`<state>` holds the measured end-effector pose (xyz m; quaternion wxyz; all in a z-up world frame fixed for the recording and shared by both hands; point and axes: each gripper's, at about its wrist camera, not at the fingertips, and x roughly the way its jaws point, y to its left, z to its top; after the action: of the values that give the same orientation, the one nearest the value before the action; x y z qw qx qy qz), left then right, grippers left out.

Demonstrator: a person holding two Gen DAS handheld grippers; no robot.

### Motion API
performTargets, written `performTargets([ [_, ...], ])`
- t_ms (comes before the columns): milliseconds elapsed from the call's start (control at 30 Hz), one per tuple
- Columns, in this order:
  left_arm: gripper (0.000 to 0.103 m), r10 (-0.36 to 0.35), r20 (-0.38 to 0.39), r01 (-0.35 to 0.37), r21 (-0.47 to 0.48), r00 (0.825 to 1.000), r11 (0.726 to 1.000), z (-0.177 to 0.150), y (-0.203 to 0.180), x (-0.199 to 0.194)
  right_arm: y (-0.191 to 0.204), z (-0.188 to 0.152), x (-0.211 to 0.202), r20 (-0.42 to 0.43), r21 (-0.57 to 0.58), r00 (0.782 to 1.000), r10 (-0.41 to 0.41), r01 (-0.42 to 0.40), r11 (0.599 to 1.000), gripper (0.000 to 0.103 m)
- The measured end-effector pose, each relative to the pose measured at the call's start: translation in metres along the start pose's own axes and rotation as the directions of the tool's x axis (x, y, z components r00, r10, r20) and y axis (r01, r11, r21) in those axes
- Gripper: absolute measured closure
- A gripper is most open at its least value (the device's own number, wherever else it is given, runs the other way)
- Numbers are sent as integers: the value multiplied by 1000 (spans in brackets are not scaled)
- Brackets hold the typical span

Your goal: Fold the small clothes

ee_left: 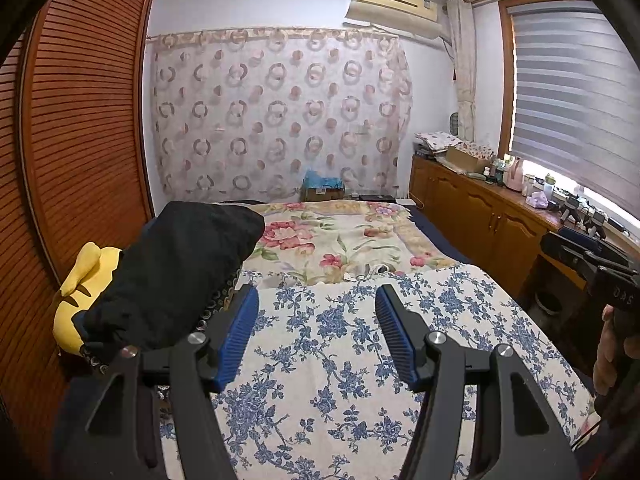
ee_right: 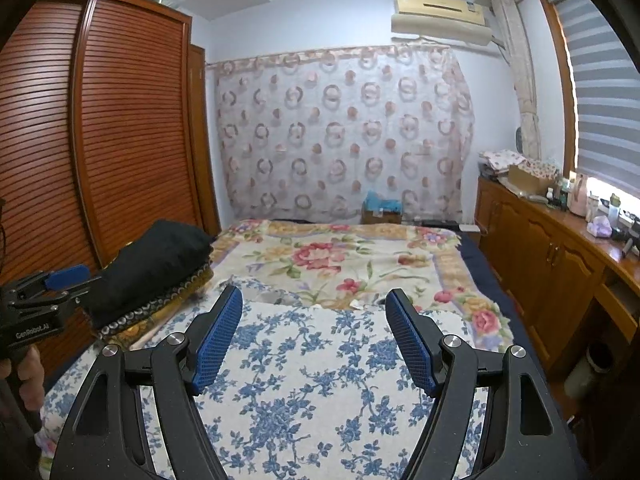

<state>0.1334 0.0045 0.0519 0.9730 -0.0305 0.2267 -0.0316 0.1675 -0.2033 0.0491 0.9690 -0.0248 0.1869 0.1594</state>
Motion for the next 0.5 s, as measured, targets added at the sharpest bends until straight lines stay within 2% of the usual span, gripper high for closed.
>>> performTargets([
  [500, 42, 5, 9, -5, 0, 1000, 1000, 1, 3, -3, -12, -8, -5, -3, 7, 1000, -17, 17, 1000, 27],
])
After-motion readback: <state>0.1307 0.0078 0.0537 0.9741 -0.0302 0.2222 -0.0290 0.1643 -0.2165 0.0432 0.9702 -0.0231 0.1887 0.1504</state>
